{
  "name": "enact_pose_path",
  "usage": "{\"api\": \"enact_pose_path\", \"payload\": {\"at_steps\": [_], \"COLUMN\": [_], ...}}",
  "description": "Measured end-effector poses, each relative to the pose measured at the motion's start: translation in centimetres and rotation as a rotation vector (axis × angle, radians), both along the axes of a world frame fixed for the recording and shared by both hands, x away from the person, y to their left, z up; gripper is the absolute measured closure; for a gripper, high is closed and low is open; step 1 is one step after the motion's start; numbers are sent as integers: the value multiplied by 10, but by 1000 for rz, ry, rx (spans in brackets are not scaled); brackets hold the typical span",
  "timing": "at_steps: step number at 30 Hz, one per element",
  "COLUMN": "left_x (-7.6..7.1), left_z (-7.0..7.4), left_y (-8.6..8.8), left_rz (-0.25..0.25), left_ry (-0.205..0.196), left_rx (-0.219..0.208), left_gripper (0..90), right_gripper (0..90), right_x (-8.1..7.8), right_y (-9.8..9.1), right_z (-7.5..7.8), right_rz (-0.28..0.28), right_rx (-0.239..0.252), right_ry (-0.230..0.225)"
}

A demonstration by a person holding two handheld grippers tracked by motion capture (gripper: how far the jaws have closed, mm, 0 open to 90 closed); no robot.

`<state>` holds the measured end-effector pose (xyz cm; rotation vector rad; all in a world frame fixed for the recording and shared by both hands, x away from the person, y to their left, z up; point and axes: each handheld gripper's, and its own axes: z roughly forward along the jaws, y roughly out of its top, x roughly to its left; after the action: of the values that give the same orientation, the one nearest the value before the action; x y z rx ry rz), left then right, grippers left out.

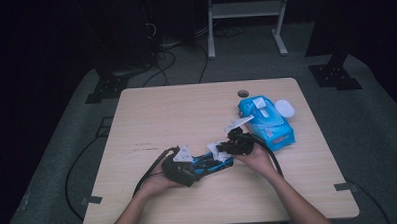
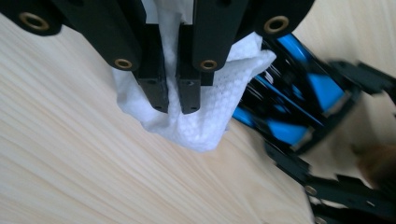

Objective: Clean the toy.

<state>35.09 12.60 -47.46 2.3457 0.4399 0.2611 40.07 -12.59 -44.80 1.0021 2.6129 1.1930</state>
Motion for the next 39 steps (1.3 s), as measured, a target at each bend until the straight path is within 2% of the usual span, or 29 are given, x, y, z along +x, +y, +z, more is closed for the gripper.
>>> {"api": "enact_pose_path", "payload": {"at_steps": [3, 5, 8, 13, 17, 20, 21, 23, 25, 31, 34, 39], "left_x": [0, 1, 0, 0, 0, 0, 0, 0, 0, 0, 0, 0], "left_z": [0, 0, 0, -1, -1, -1, -1, -1, -1, -1, -1, -1], "left_y": [0, 0, 0, 0, 0, 0, 0, 0, 0, 0, 0, 0], "left_rz": [-1, -2, 0, 0, 1, 2, 1, 1, 2, 0, 0, 2], "left_ry": [3, 2, 2, 2, 1, 0, 1, -1, -2, -2, -1, -1], "left_rx": [-5, -5, -1, -8, -7, -8, -9, -11, -7, -7, -8, -10], "left_gripper": [234, 234, 233, 233, 233, 233, 233, 233, 233, 234, 233, 234], "right_gripper": [845, 845, 844, 845, 845, 844, 844, 844, 845, 845, 845, 845], "right_x": [-6, -11, -19, -31, -33, -36, -37, -39, -37, -34, -36, -41], "right_y": [-16, -24, -25, -21, -16, -7, -3, 3, 1, -16, -10, 20], "right_z": [-5, -7, -5, -3, -1, 1, 1, 1, 0, 0, 2, 12], "right_rz": [-13, -20, 1, 45, 70, 116, 129, 144, 139, 75, 93, 170], "right_rx": [-15, 7, -3, -11, 16, 53, 55, 21, 18, -7, -19, 37], "right_ry": [21, 30, 25, 19, 37, 47, 47, 21, 25, 21, 8, 0]}}
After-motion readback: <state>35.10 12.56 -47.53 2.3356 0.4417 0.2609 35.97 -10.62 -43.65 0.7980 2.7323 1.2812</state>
